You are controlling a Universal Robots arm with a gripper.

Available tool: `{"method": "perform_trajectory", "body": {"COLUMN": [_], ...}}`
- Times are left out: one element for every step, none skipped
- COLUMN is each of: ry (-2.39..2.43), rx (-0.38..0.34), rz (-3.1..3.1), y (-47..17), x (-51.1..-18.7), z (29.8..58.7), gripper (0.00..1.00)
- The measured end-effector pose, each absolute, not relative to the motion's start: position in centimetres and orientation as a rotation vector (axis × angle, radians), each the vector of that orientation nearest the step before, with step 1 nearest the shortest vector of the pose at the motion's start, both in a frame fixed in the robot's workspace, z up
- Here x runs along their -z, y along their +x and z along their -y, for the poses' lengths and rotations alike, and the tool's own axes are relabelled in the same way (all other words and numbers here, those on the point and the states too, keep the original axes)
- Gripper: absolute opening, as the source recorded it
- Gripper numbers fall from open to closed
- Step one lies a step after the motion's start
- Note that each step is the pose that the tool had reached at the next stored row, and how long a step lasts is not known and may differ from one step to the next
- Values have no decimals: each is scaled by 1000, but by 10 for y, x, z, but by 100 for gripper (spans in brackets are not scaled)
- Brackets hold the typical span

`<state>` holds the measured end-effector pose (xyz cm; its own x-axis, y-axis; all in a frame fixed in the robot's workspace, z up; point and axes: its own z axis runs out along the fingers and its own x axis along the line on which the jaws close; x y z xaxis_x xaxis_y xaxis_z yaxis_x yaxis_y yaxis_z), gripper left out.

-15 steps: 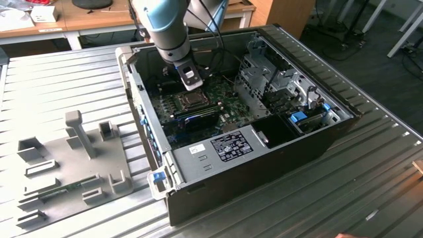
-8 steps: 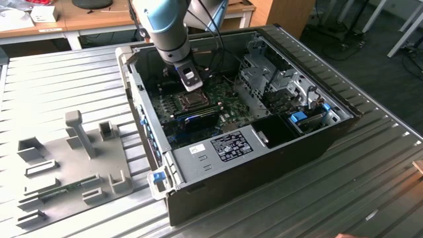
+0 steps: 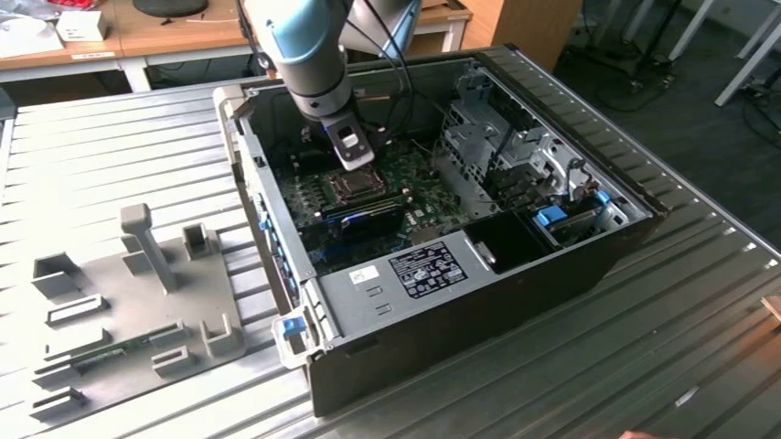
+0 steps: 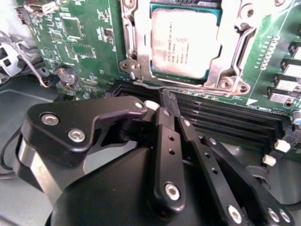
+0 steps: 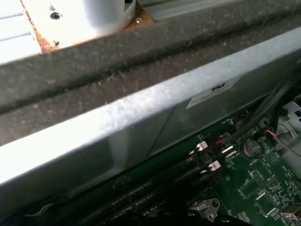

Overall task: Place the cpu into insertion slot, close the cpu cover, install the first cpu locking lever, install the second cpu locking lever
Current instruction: 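Install the first cpu locking lever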

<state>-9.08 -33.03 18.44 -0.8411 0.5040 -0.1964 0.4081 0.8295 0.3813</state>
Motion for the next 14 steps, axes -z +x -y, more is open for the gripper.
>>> {"method": "perform_trajectory", "body": {"ry": [695,695,695,695,695,695,695,695,695,695,695,695,695,695], "rx": [-474,-473,-473,-473,-473,-473,-473,-473,-473,-474,-474,-473,-473,-473], "rz": [-2722,-2722,-2722,-2722,-2722,-2722,-2722,-2722,-2722,-2722,-2722,-2722,-2722,-2722], "y": [-91,-91,-91,-91,-91,-91,-91,-91,-91,-91,-91,-91,-91,-91], "x": [-184,-184,-183,-183,-183,-182,-182,-182,-182,-182,-182,-182,-182,-182], "z": [330,330,330,330,330,330,330,330,330,330,330,330,330,330], "gripper": [10,10,10,10,10,10,10,10,10,10,10,10,10,10]}}
